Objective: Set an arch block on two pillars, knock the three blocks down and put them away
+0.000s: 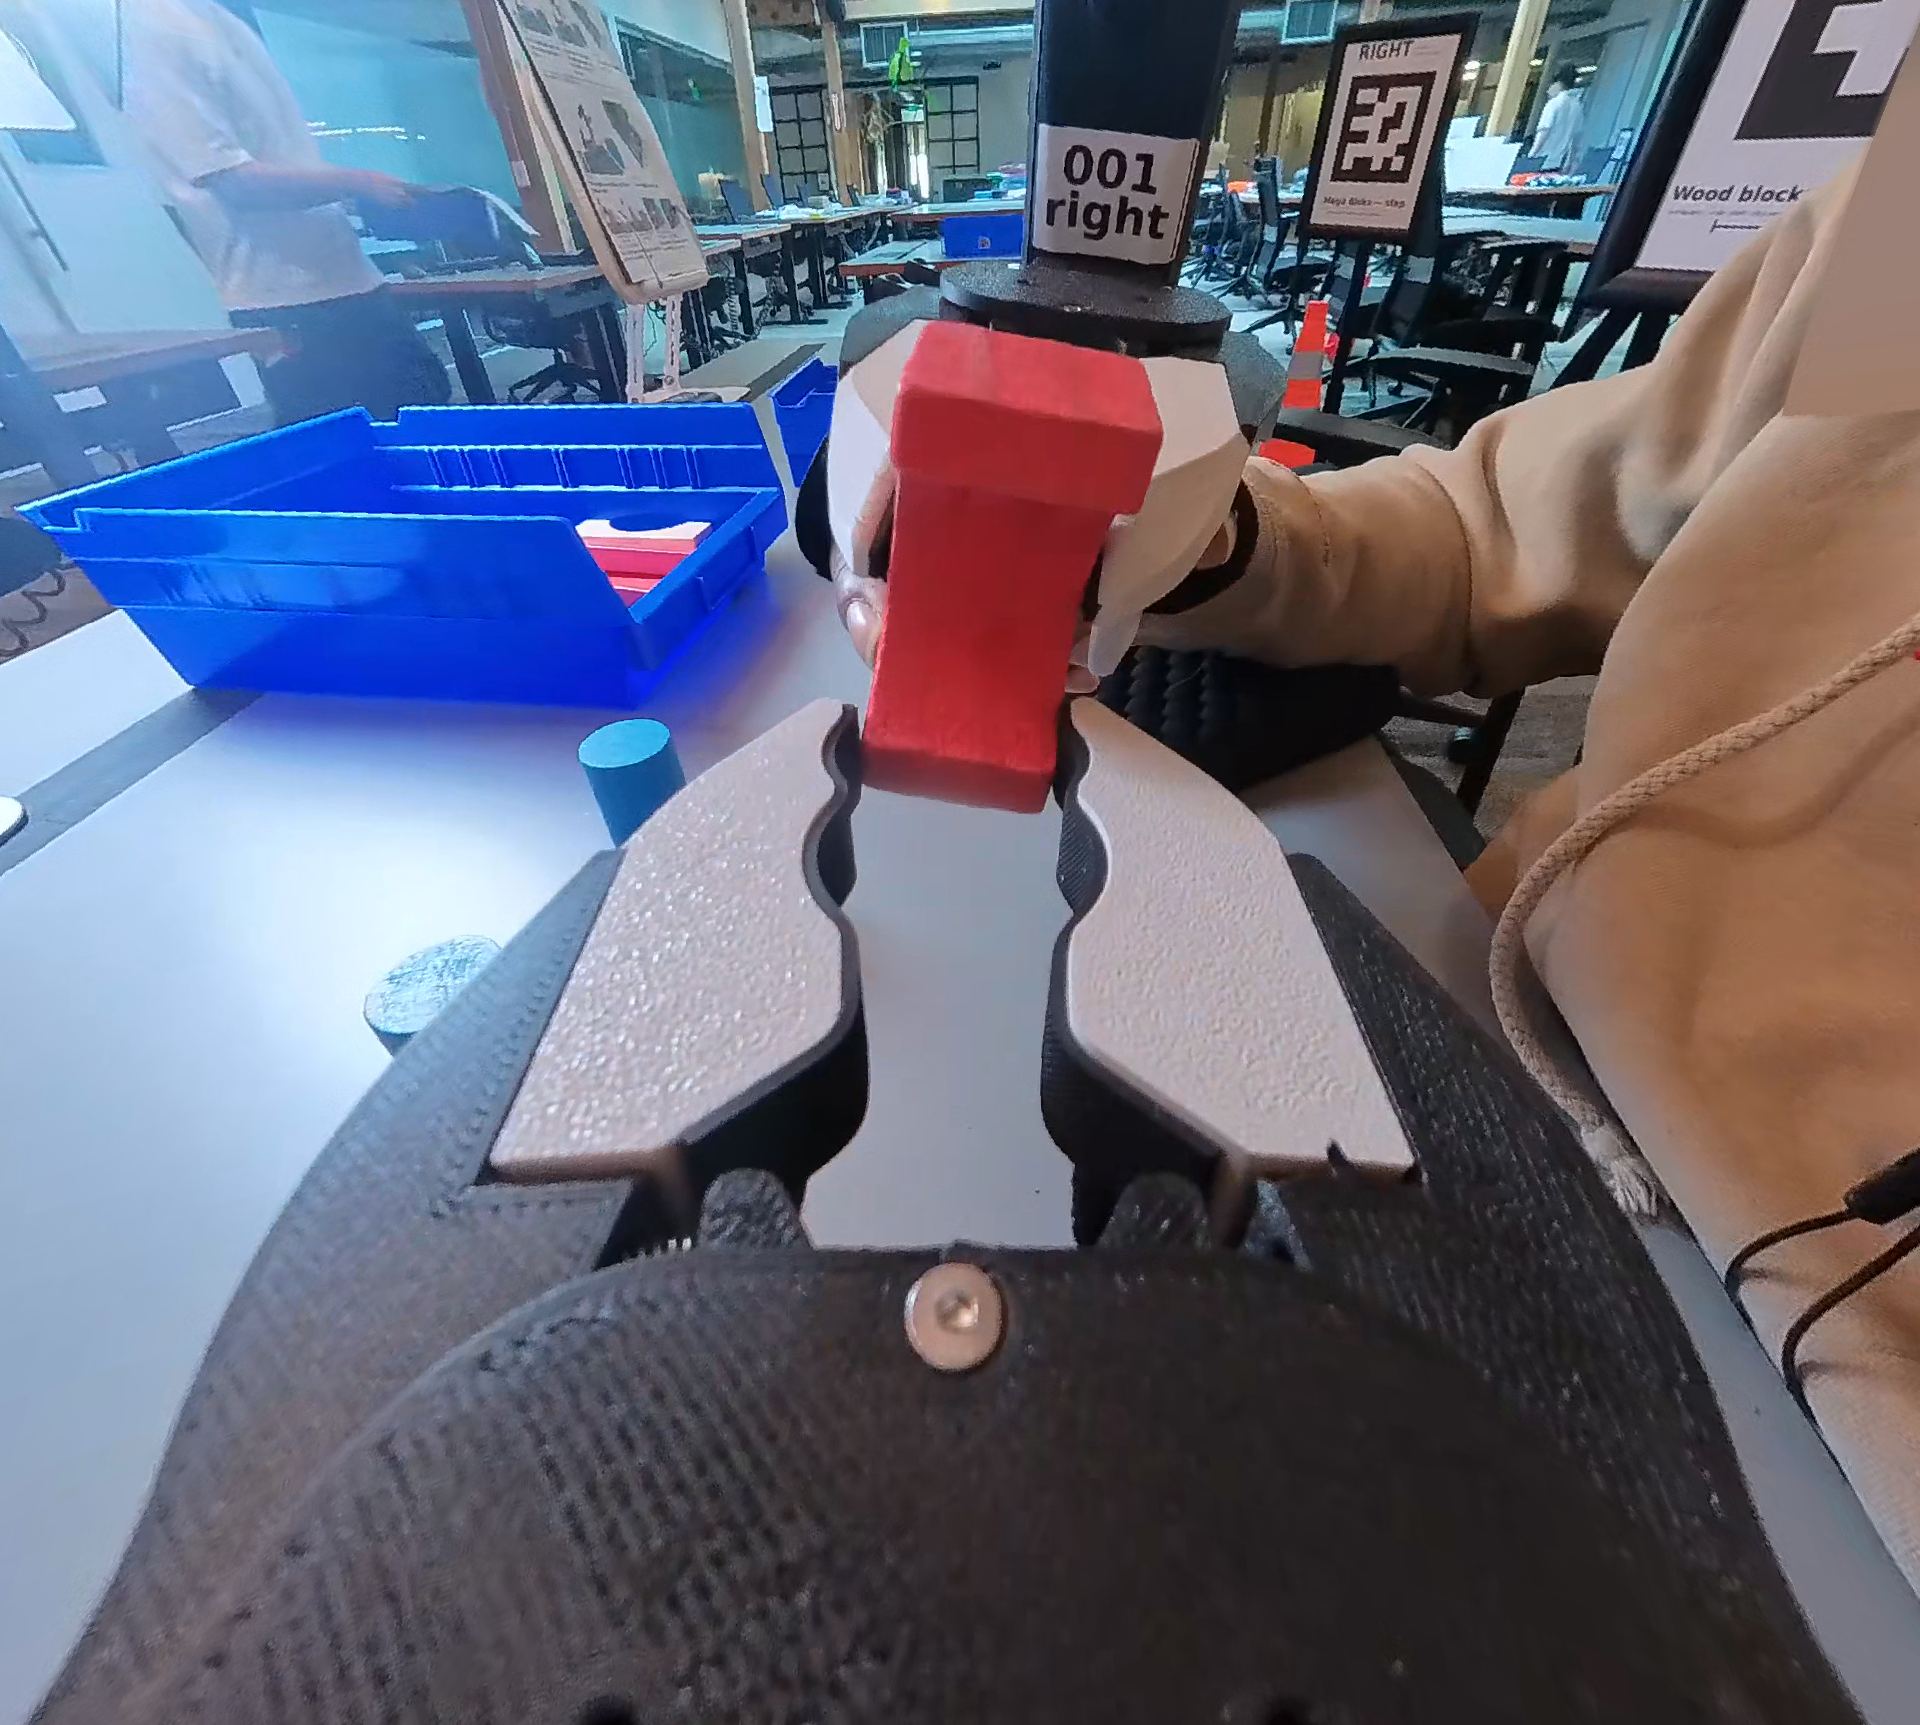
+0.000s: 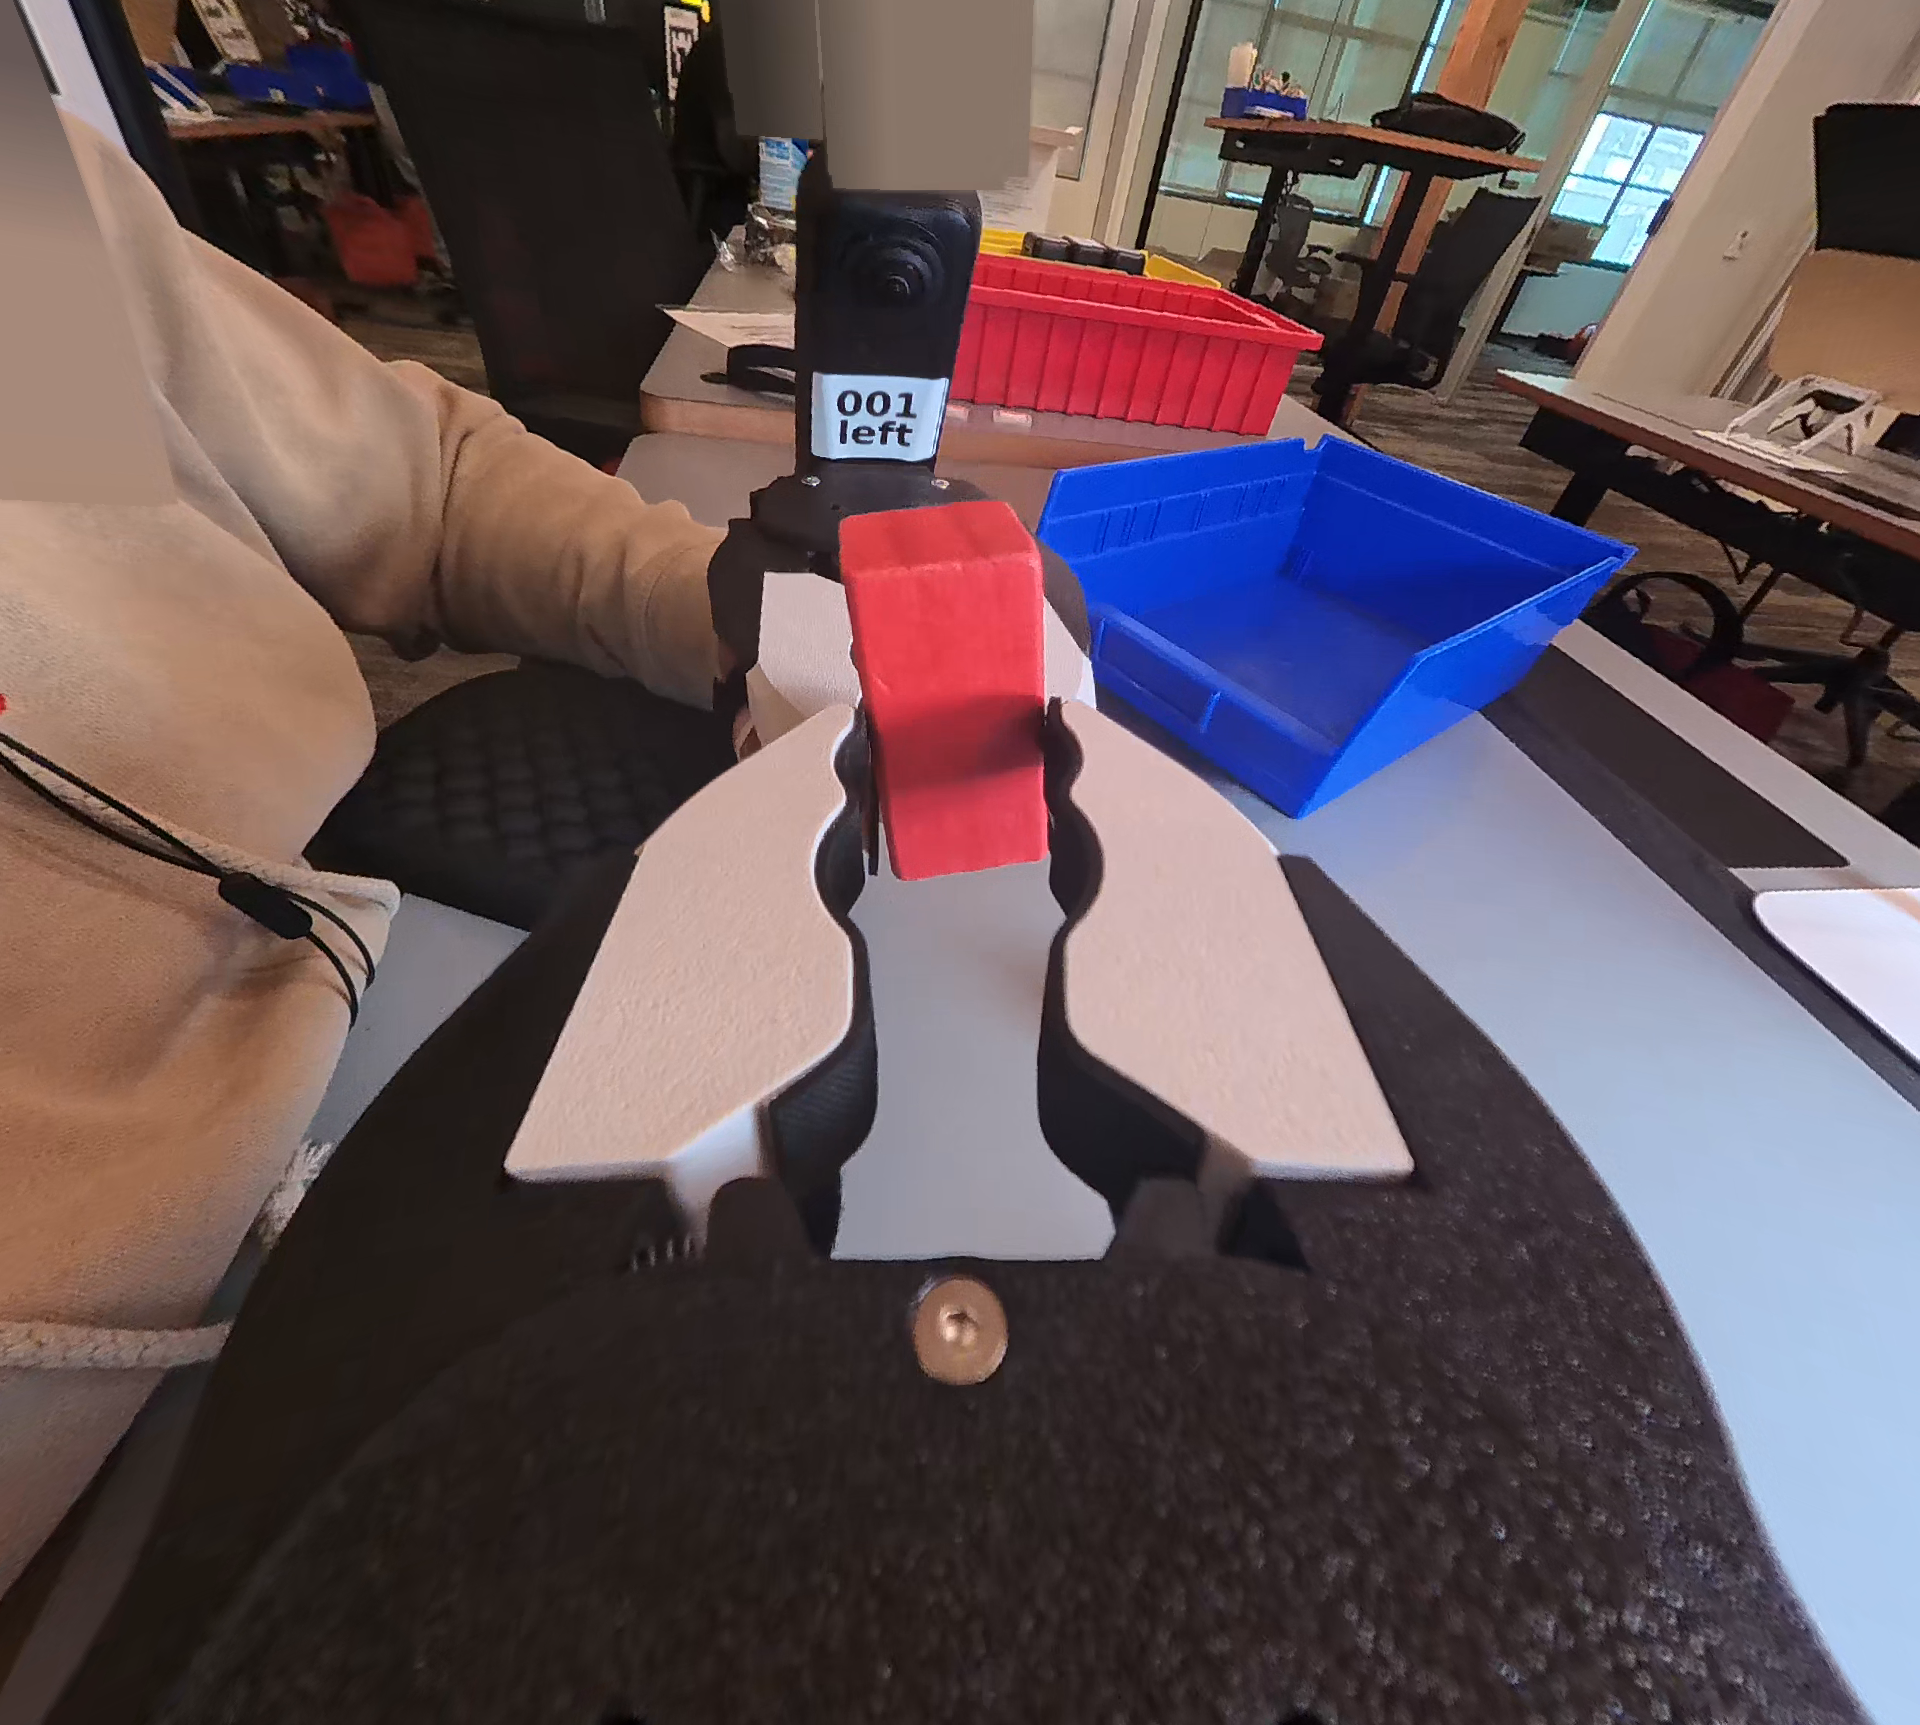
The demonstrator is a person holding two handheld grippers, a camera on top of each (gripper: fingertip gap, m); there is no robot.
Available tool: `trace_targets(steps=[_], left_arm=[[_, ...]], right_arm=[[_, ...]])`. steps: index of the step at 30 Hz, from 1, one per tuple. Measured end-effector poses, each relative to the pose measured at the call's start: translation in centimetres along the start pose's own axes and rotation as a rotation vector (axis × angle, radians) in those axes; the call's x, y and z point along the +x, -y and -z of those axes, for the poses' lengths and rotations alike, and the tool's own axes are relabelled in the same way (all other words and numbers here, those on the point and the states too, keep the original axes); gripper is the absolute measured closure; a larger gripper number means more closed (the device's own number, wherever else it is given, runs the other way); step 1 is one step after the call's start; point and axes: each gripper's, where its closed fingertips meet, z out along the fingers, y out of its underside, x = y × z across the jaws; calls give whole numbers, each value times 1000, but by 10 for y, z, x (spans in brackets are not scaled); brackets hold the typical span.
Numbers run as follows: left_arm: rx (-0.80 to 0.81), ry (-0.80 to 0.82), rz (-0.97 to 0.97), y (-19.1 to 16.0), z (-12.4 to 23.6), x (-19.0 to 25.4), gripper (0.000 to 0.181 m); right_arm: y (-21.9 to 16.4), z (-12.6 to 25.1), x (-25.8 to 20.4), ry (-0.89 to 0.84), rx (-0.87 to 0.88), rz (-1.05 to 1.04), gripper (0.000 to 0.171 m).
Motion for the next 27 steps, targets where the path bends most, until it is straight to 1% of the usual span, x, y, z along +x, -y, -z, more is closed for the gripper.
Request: trace_targets(steps=[3,6,9,11,12,15,19,24,27], left_arm=[[0,5,23,-2,-1,-2,145],[-57,78,4,-11,2,-18,137],[-183,220,0,-30,10,-49,136],[-254,307,42,-46,16,-69,136],[-296,324,71,-56,17,-75,132],[-389,357,123,-80,19,-89,128],[-445,381,126,-94,19,-99,126],[-490,396,125,-105,14,-106,126],[-522,407,126,-113,10,-111,128]], right_arm=[[-2,2,4,-7,-39,6,139],[3,15,24,-64,-120,49,139],[-3,30,52,-117,-335,103,139],[-7,39,74,-155,-475,131,139],[-10,42,83,-163,-539,131,139],[-20,47,108,-184,-681,123,139],[-32,52,124,-190,-778,99,139],[-48,64,125,-172,-885,72,139],[-50,70,126,-179,-917,70,139]])
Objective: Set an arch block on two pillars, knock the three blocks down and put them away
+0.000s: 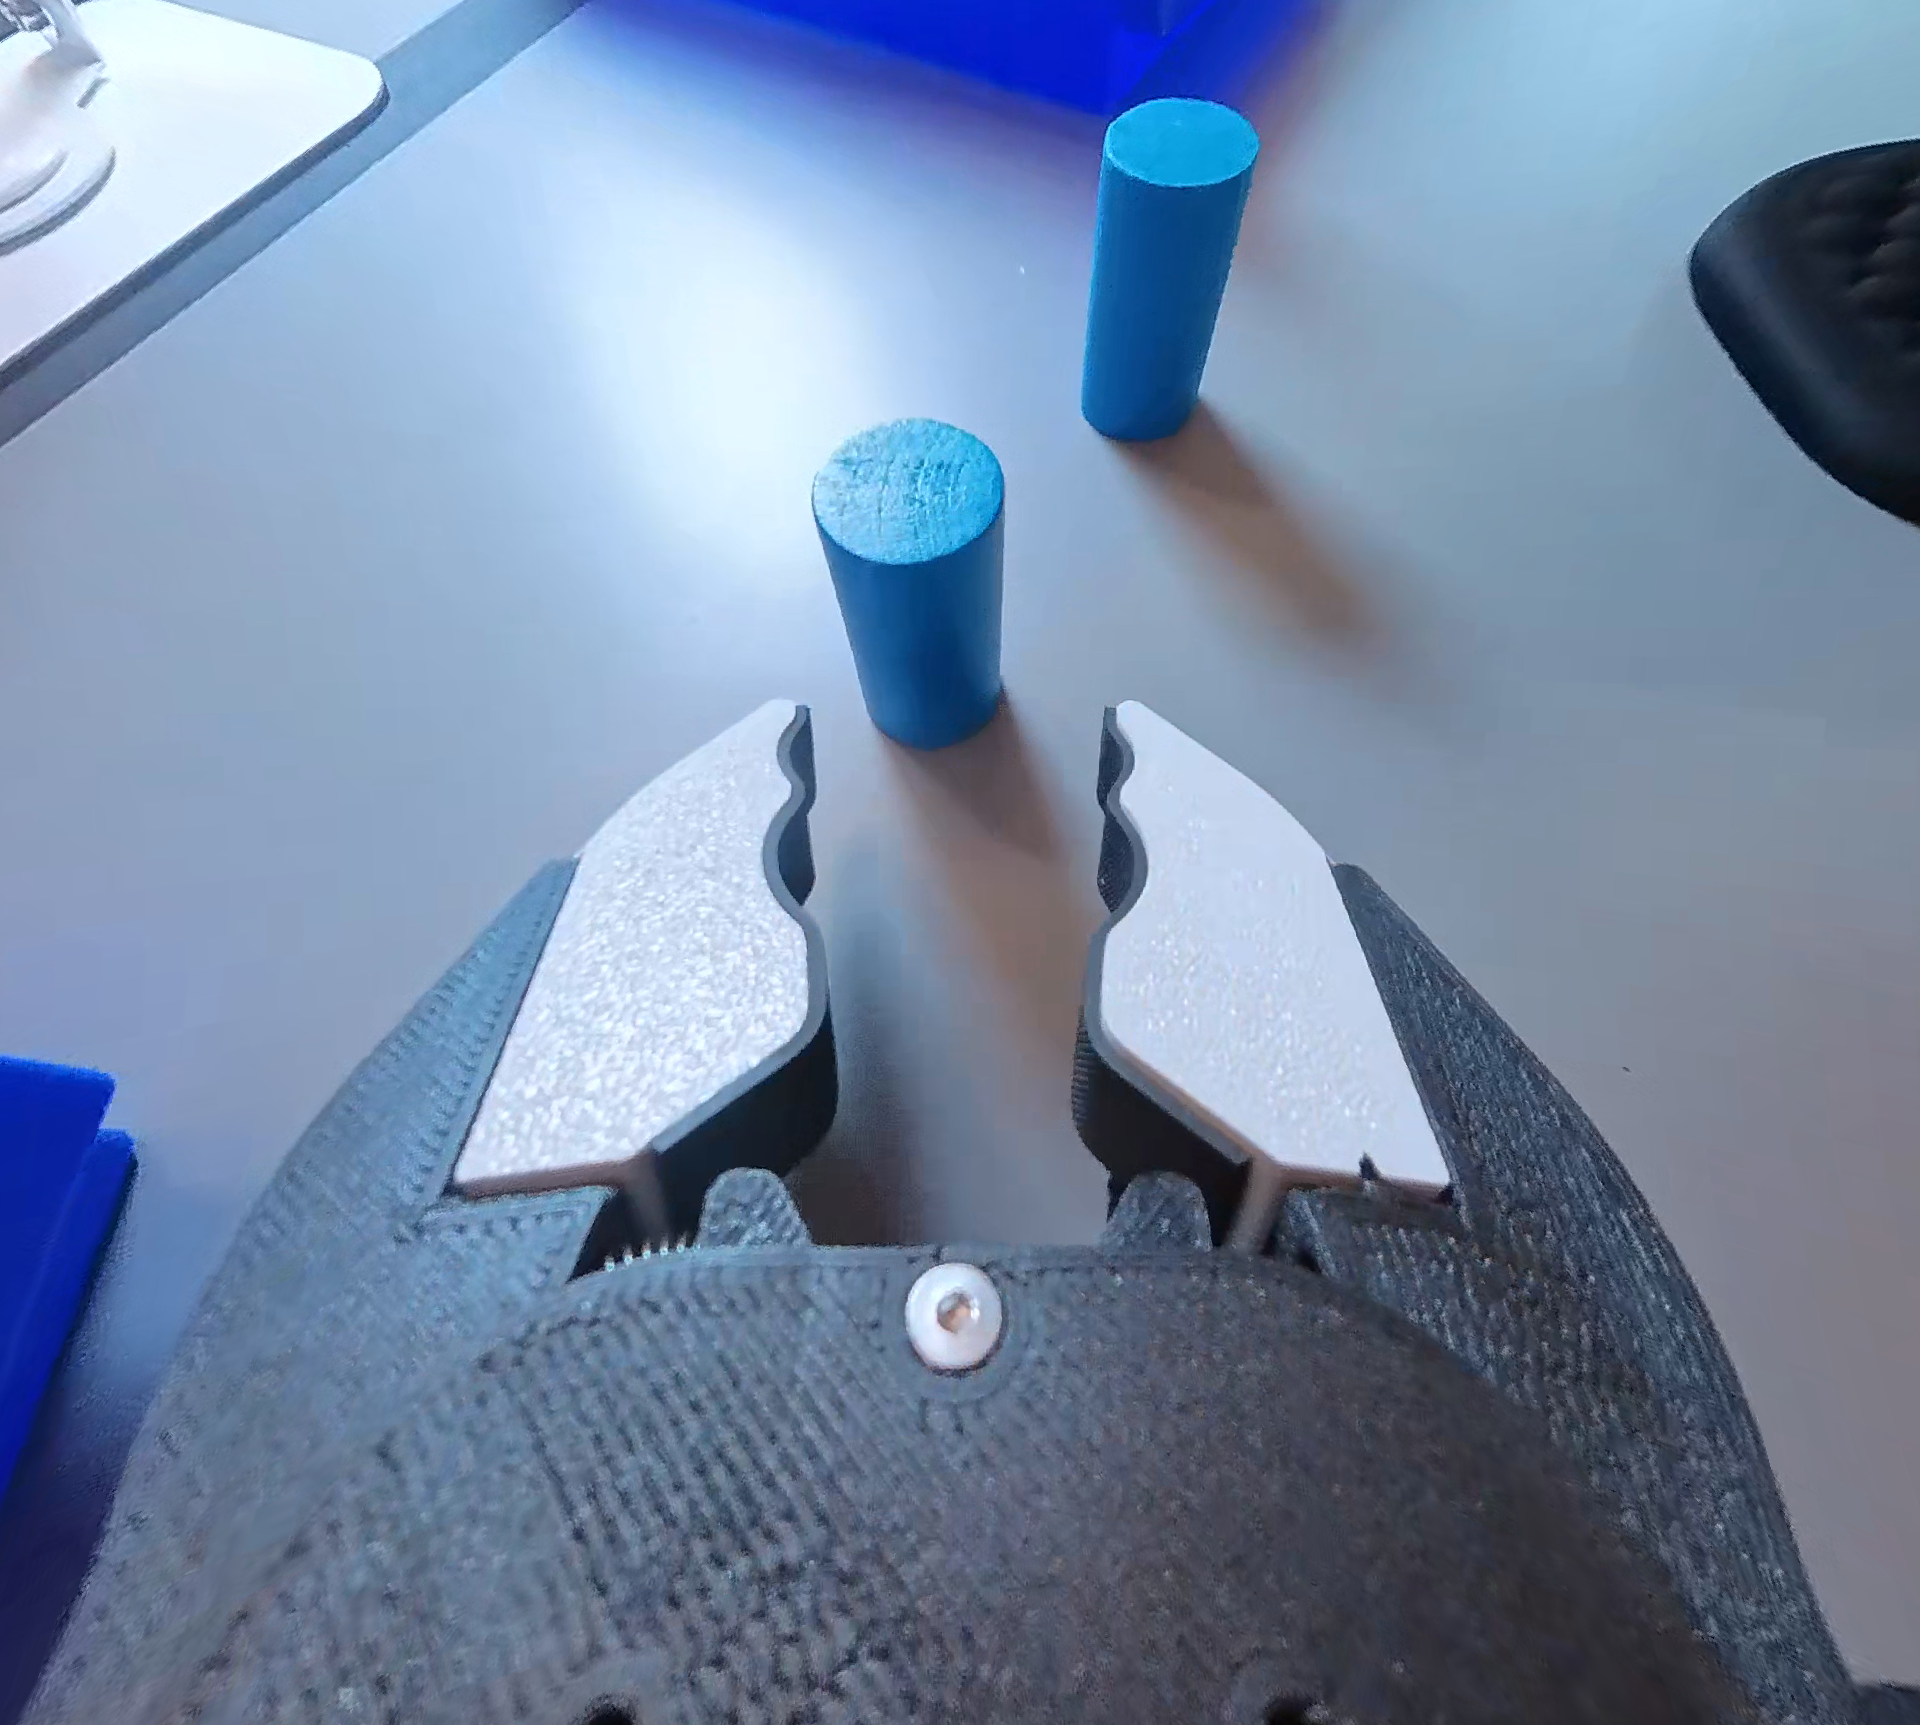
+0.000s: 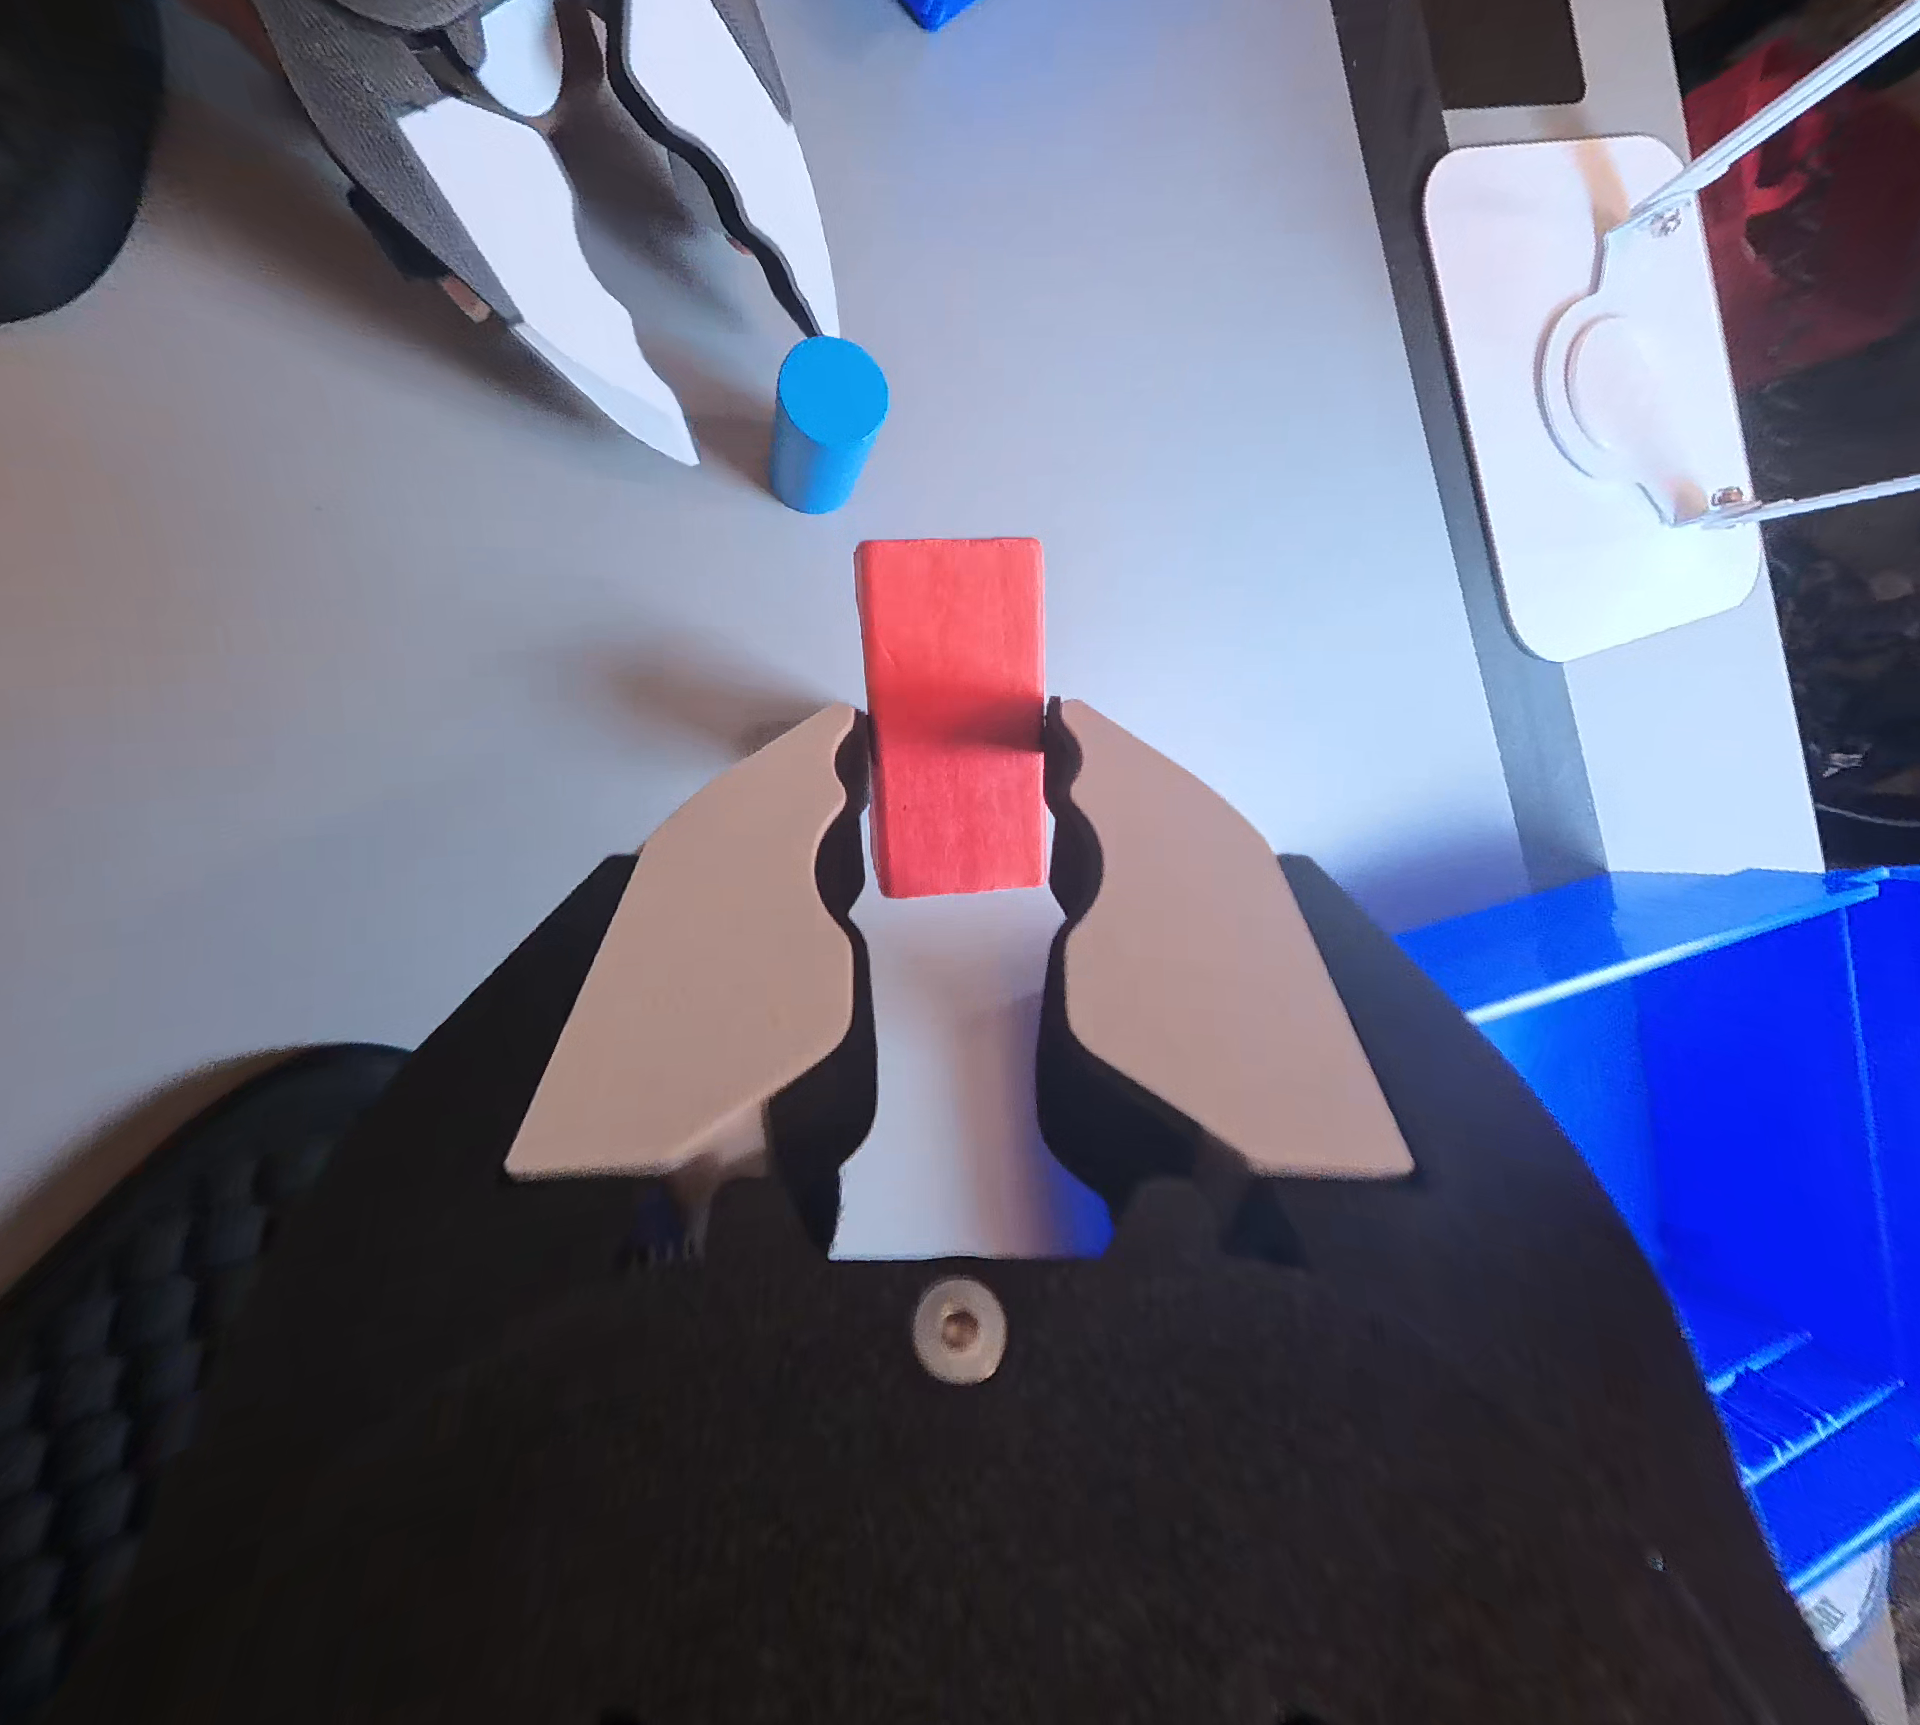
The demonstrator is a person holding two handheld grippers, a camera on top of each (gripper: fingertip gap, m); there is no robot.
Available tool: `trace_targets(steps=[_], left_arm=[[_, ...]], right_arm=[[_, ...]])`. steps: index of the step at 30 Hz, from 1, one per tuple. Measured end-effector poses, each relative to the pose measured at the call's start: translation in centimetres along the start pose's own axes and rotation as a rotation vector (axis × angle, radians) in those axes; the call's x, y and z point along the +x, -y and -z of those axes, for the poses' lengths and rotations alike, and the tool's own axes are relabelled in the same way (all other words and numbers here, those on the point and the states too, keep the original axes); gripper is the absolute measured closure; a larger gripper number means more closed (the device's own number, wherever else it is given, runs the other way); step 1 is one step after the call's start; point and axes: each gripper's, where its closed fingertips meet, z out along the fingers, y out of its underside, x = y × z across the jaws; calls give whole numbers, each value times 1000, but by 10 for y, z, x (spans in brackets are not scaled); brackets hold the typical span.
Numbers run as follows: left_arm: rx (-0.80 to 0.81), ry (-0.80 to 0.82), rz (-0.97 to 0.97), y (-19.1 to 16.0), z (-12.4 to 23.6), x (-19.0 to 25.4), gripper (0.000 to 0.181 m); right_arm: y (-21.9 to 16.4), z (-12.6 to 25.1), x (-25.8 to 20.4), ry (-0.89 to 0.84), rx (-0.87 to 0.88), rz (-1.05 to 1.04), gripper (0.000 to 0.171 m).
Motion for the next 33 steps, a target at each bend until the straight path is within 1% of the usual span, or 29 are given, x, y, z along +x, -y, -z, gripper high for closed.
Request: trace_targets(steps=[2,4,7,8,11,16,20,22,25,28,33], left_arm=[[-15,19,-2,0,-4,-3,132],[-19,32,5,2,-9,-5,141],[-21,0,1,9,-18,3,153],[-15,-27,-18,12,-22,10,154],[-24,-24,-52,15,-29,14,153],[-10,-24,-23,14,-21,9,150],[-19,-38,-44,14,-23,13,166],[-32,-18,-73,14,-28,12,169],[-31,0,-83,13,-27,10,169],[-14,-8,-57,14,-21,10,163],[-14,-11,-51,12,-18,12,163]], right_arm=[[-1,2,2,-9,-2,-3,139],[-1,4,3,-13,3,-8,139],[0,2,4,-15,1,-15,139],[1,1,4,-14,-1,-14,139],[2,-4,2,-6,-10,-11,139],[1,-11,-2,9,-24,-5,139],[-1,-16,-2,19,-33,-10,139],[-2,-17,-2,20,-33,-13,139],[-1,-18,-3,23,-28,-14,139],[-3,-20,-4,29,-34,-11,139],[-5,-27,-6,42,-48,-9,139]])
